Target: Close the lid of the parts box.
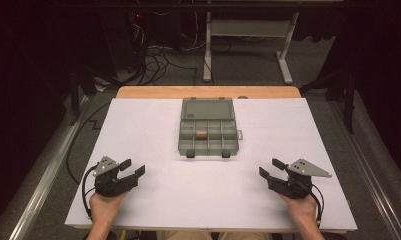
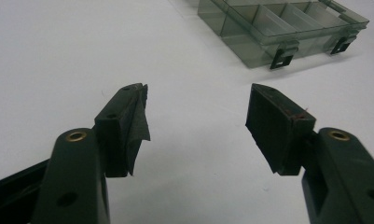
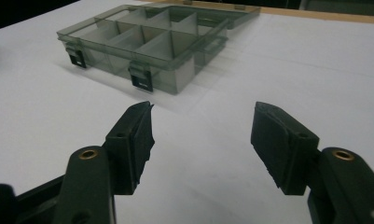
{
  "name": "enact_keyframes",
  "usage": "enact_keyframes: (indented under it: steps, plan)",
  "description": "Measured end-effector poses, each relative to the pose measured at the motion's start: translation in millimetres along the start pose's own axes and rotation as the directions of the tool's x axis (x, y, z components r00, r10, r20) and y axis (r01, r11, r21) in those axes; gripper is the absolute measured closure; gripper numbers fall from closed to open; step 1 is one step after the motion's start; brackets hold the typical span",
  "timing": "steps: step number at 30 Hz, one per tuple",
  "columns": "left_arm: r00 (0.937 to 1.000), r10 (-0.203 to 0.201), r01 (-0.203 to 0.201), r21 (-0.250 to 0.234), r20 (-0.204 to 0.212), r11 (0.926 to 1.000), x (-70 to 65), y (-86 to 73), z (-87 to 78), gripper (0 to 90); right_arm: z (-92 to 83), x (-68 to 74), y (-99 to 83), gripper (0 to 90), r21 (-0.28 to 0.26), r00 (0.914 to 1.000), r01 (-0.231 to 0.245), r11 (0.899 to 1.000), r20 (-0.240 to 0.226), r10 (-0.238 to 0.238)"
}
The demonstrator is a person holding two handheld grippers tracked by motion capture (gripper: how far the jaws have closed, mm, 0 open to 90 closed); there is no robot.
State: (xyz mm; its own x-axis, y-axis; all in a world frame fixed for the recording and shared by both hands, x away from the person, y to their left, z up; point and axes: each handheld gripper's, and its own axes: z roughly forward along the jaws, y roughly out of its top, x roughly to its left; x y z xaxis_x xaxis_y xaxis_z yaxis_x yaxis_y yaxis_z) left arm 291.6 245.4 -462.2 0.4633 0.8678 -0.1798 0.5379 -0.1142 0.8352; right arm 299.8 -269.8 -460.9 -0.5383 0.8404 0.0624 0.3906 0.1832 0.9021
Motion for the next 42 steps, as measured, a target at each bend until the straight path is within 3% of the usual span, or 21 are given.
enact_keyframes:
  steps: [4,10,20,26,40,42]
  plan:
    - [1.0,0.001,-0.001,-0.003,0.0,1.0,-1.3,-0.3,-0.3,38.0,7.9,8.1,9.0,46.2,0.005,0.9996,-0.013,1.0,-0.024,0.013]
    - [1.0,-0.005,0.005,-0.007,0.004,1.0,-1.8,0.9,0.7,38.0,24.4,15.0,28.3,53.1,0.073,0.9958,-0.053,0.996,-0.071,0.059]
    - [1.0,0.002,-0.002,0.001,0.01,1.0,-2.5,1.3,2.3,38.0,58.7,13.5,51.4,60.6,0.209,0.9924,-0.067,0.976,-0.088,0.086]
    - [0.9998,0.012,-0.012,0.005,0.016,0.9999,-4.7,2.1,4.4,38.1,71.6,9.7,64.6,64.9,0.25,0.9918,-0.072,0.966,-0.085,0.096]
    - [0.9996,0.016,-0.016,0.003,0.022,0.9999,-6.0,2.2,5.0,38.2,104.3,-1.2,91.6,66.9,0.325,0.9942,-0.088,0.942,-0.031,0.103]
    - [0.9996,0.019,-0.019,0.005,0.023,0.9998,-6.6,2.3,5.2,38.2,109.0,-1.6,93.5,67.0,0.344,0.9942,-0.09,0.935,-0.024,0.105]
